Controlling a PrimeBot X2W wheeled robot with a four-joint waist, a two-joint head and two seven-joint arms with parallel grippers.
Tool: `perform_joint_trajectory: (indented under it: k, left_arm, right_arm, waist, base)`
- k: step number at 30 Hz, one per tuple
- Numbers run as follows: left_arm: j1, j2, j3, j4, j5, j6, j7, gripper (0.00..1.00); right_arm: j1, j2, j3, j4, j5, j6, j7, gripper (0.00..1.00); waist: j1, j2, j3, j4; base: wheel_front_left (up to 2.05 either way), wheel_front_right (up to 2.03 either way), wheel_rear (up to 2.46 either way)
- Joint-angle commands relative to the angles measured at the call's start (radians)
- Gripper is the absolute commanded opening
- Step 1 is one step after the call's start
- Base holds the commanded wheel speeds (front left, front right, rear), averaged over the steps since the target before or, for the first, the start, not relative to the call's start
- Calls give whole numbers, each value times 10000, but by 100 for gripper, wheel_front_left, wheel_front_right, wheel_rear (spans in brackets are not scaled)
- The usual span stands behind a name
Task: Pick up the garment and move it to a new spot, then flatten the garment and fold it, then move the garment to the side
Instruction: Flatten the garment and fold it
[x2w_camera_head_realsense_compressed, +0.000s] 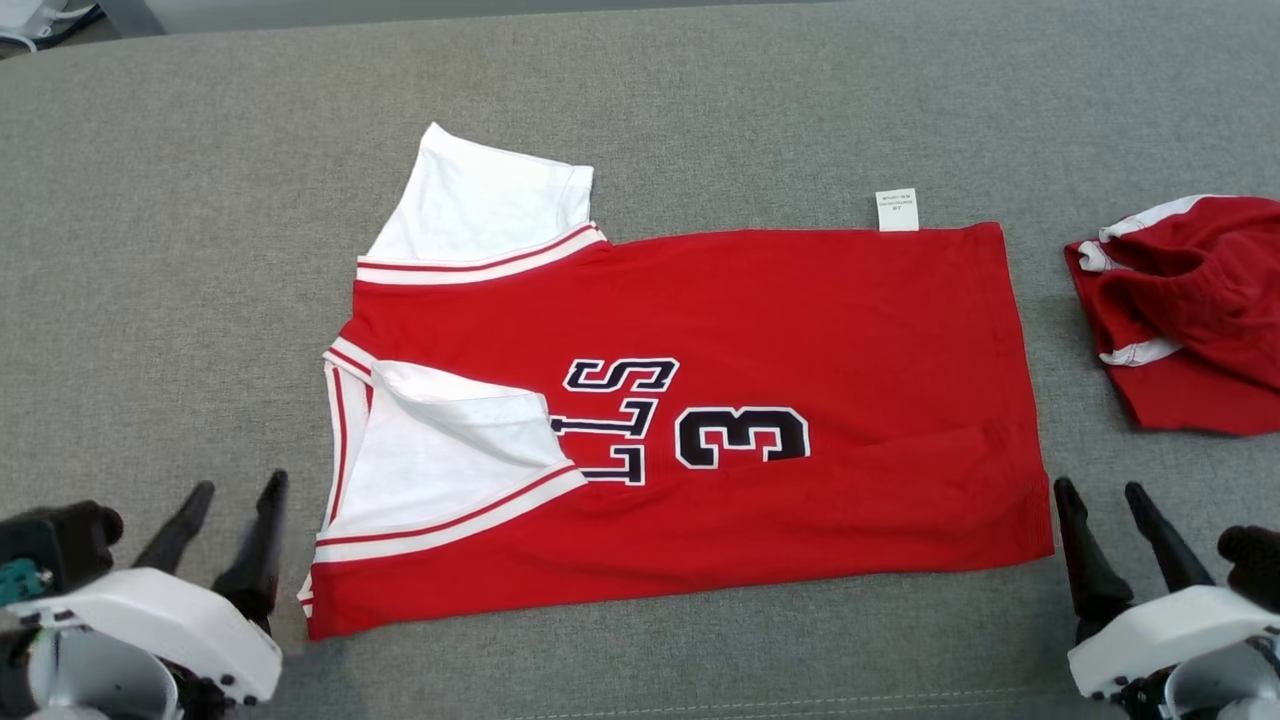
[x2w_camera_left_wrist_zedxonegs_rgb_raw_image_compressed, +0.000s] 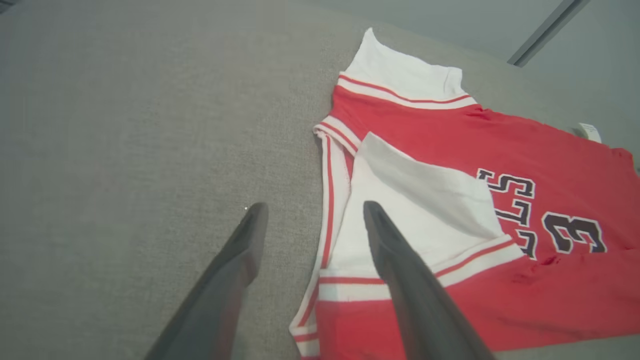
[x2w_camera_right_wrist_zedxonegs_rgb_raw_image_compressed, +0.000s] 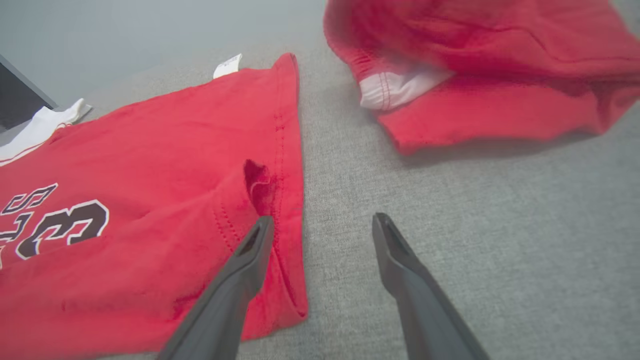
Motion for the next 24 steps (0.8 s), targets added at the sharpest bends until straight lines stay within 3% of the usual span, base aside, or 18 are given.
perform_joint_trajectory:
  k: [1,5,9,16,24]
  left_arm:
    - [-682,476,579,-447,279,79,-184,100]
    - [-1982,913,500,-723,607,-281,89,100]
    - [-4018,1213,86,-213,611,-988,1069,100]
    - [-7829,883,-1000,2114,215,-2464,3313,100]
    - [-10524,457,-1674,4877,-19,-3435,5066,100]
  right_arm:
    - [-320,-255,142,-455,-177,-30,-87,100]
    - [-1326,-597,380,-647,-407,-30,249,100]
    - [-2888,-1040,964,-185,-391,-30,714,100]
    - [-5652,-1787,2647,1399,322,-30,1572,100]
    - [-7631,-2253,4603,2614,2048,-30,2699,100]
  waist:
    - [0,-1,15,-26]
    - [0,-1,237,-185]
    - [0,-1,612,-385]
    - [0,-1,1467,-744]
    - [0,-1,2285,-1201]
  base:
    - [0,0,0]
    - [0,0,0]
    - [0,0,0]
    - [0,0,0]
    - [0,0,0]
